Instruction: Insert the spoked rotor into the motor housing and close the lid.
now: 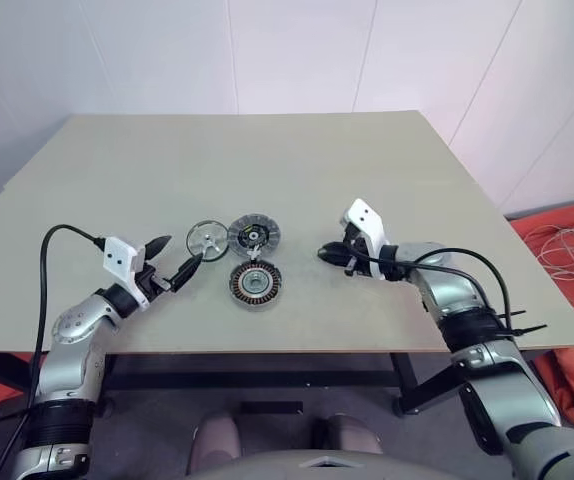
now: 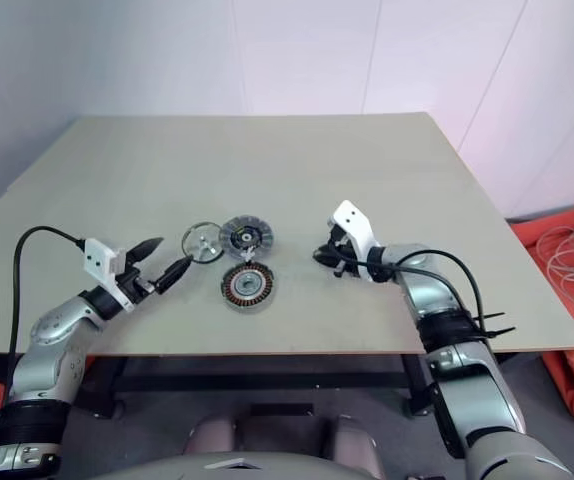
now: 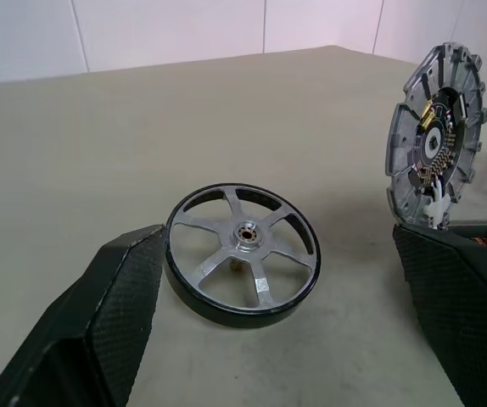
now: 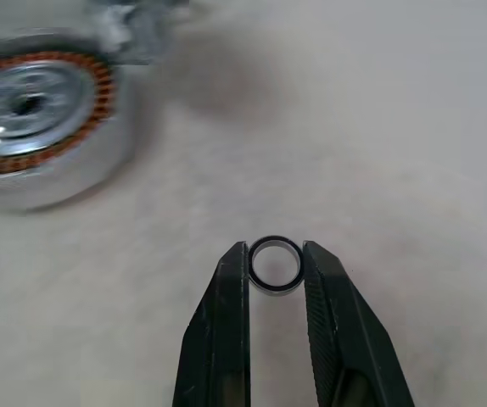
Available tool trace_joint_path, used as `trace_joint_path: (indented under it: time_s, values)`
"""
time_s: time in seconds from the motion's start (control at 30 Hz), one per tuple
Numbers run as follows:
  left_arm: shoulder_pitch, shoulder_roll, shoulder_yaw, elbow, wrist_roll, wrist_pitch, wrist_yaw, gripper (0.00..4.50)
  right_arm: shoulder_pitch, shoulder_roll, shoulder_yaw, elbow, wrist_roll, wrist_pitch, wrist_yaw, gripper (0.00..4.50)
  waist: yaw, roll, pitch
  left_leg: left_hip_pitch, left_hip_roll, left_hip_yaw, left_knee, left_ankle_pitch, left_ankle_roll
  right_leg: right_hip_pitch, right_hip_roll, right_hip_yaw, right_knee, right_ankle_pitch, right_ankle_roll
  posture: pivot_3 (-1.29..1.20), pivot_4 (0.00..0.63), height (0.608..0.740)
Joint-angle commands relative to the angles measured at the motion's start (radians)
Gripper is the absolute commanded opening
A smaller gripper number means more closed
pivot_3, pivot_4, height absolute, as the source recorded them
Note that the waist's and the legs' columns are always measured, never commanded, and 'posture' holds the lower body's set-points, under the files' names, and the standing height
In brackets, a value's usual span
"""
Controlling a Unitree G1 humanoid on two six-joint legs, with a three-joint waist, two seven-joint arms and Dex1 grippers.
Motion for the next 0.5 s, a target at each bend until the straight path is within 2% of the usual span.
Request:
trace_joint_path:
  time_s: [0.03,0.23,0.5]
  values:
    - [-0.012,0.009,0.003,-0.042,-0.008,-0.001,-0.001,4.5,0.002,-0.006,0.034,-0.191,0.064,0.06,0.064,0.57,0.0,0.0,0.0,0.0,0.0,0.0,0.0,0.0,0.0,0.0,0.0,0.0,0.0,0.0,0.0,0.0,0.0,0.74]
    - [-0.014,0.007,-0.002,-0.049,-0.006,0.004,0.003,4.5,-0.042,0.053,0.116,-0.308,0.1,0.13,0.089,0.57,0.001,0.0,0.0,0.004,0.0,-0.001,0.0,0.001,-0.001,0.0,0.0,0.0,-0.001,-0.001,0.001,0.0,0.0,0.74]
    - [-0.008,0.003,-0.002,-0.061,-0.007,0.004,0.013,4.5,-0.144,0.132,0.217,-0.135,0.042,0.049,0.087,0.57,-0.001,0.0,0.0,0.003,0.0,-0.001,-0.001,0.001,-0.001,0.0,0.0,0.0,-0.002,-0.001,0.001,0.0,0.0,0.74]
